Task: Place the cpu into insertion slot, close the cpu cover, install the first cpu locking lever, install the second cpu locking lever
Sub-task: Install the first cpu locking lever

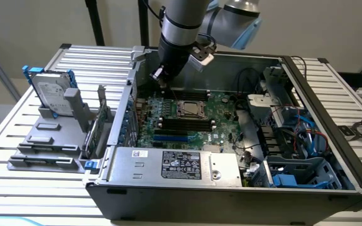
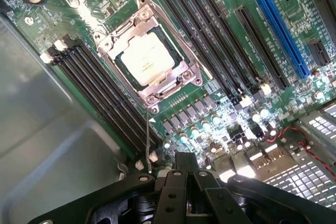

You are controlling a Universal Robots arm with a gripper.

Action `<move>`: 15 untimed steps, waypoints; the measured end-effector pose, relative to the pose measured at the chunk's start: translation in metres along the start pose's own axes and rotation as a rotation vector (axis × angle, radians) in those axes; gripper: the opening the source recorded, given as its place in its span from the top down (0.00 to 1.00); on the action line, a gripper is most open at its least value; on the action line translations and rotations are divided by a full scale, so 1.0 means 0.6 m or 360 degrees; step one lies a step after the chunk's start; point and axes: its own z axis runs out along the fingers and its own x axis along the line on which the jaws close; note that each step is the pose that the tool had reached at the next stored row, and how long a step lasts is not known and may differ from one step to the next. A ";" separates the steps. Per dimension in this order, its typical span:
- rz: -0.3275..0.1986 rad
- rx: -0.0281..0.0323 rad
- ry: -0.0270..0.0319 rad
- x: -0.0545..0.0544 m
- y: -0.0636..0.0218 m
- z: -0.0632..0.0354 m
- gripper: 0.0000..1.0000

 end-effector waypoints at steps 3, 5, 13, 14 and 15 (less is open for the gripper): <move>0.0016 0.00002 0.00054 -0.004 -0.006 0.002 0.89; 0.0034 -0.00008 0.00098 -0.006 -0.008 0.003 0.89; 0.0124 0.00113 0.00539 -0.009 -0.011 0.009 0.89; 0.0133 0.00148 0.00614 -0.010 -0.011 0.010 0.89; 0.0143 0.00186 0.00693 -0.010 -0.011 0.011 0.89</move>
